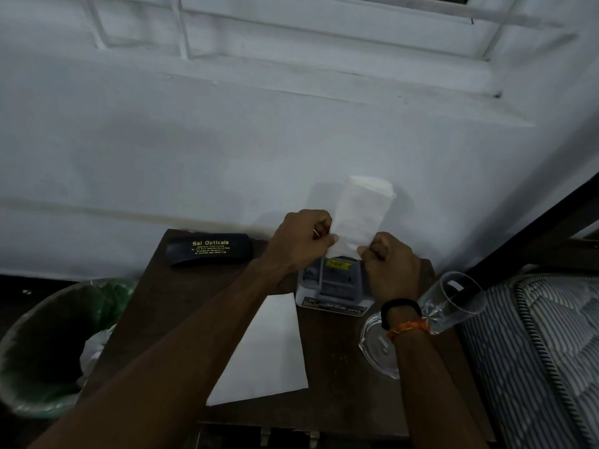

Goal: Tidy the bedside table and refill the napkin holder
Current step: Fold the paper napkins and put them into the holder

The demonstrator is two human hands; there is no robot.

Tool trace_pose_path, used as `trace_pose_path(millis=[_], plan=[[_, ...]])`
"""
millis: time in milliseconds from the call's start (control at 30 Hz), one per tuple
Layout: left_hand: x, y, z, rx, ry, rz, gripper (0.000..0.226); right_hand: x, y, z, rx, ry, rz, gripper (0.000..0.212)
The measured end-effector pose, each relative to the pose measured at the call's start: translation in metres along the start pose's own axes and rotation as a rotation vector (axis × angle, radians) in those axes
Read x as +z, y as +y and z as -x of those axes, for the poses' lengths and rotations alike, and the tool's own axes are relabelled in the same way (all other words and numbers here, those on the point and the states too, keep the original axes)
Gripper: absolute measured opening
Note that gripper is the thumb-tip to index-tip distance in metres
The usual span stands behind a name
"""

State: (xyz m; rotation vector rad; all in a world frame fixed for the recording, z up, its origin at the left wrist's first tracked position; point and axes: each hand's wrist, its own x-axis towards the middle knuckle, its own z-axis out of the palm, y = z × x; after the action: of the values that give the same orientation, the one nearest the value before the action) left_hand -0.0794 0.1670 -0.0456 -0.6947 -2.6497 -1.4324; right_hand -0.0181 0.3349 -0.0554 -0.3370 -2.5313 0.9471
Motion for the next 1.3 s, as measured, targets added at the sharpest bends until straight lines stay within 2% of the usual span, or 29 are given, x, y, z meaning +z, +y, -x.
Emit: trace_pose_path(millis=[200,333,533,633,767,867,1000,1133,1233,1300], plan=[[0.006,0.001,0.001,-0.004,0.094,0.015,0.016,0.002,-0.001,-0.001,0.047,0.018,-0.088,0.015],[0.011,0.003,0.001,-0.021,0.094,0.021,0.014,0.003,0.0,0.0,0.054,0.014,-0.033,0.013],[0.013,0.005,0.002,-0.023,0.087,-0.006,0.017,0.003,-0.002,0.001,0.051,0.029,-0.012,0.015],[0.015,0.004,0.002,-0.032,0.093,-0.051,0.017,0.004,-0.003,0.002,0.057,0.028,-0.003,0.023],[0.014,0.006,0.002,-0.1,0.022,-0.033,0.028,0.005,-0.004,0.002,0.069,0.008,-0.004,0.015],[0.011,0.011,-0.001,-0.155,-0.052,-0.063,0.023,0.008,-0.003,0.002,0.062,-0.009,-0.049,0.027],[0.011,0.017,-0.006,-0.19,-0.131,-0.1,0.025,0.008,-0.006,0.002,0.041,-0.015,0.009,0.047],[0.014,0.017,-0.009,-0.182,-0.177,-0.117,0.023,0.008,-0.005,0.002,0.06,-0.033,-0.008,0.044],[0.015,0.016,-0.01,-0.166,-0.206,-0.159,0.021,0.009,-0.005,0.003,0.015,-0.067,0.042,0.023],[0.016,0.017,-0.011,-0.151,-0.21,-0.174,0.022,0.01,-0.006,0.004,0.016,-0.047,0.088,0.029]])
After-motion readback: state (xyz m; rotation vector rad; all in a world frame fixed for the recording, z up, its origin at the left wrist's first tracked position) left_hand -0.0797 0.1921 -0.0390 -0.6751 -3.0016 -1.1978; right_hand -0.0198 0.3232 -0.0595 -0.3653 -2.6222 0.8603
